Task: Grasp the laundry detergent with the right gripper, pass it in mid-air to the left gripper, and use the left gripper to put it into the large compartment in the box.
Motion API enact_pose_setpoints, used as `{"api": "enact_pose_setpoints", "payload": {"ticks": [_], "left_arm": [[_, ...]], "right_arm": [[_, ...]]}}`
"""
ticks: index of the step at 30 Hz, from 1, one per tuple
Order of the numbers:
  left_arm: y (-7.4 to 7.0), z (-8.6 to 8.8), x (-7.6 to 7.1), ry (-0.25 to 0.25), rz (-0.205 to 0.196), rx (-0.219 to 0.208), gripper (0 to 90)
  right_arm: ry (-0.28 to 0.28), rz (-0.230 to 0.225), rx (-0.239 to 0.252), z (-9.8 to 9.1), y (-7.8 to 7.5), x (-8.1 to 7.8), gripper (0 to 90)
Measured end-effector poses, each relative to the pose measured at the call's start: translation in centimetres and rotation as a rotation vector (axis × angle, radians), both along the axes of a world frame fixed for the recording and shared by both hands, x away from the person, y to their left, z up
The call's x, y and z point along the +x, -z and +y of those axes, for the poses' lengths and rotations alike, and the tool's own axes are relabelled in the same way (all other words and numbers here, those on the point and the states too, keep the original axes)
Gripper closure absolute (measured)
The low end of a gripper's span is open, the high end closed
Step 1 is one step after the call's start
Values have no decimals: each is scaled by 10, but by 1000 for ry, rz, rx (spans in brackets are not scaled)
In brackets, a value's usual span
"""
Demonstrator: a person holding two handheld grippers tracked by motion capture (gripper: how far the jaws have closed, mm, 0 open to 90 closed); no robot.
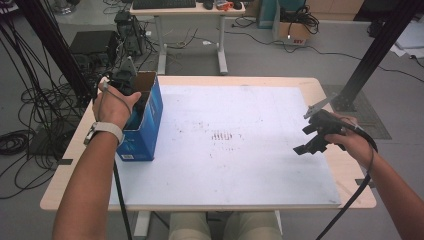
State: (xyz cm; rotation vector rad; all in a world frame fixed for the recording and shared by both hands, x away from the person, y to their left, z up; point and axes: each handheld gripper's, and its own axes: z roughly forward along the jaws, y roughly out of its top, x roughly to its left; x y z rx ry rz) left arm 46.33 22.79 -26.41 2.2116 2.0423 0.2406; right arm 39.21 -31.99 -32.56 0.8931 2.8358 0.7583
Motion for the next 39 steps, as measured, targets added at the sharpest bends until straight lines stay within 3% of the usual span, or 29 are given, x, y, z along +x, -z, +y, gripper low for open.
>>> {"api": "enact_pose_setpoints", "payload": {"ticks": [23,25,28,29,39], "left_arm": [[0,3,0,13,-1,-8,369],[0,4,0,9,0,-12,369],[0,4,-1,8,-6,-11,370],[0,4,-1,8,-5,-11,371],[1,4,-1,11,-8,-16,364]], "right_arm": [[-5,12,-5,3,1,0,47],[-35,-10,5,3,2,2,47],[-31,-3,-2,2,2,2,47],[-4,13,-5,3,1,0,47],[-4,16,-8,3,1,0,47]]}}
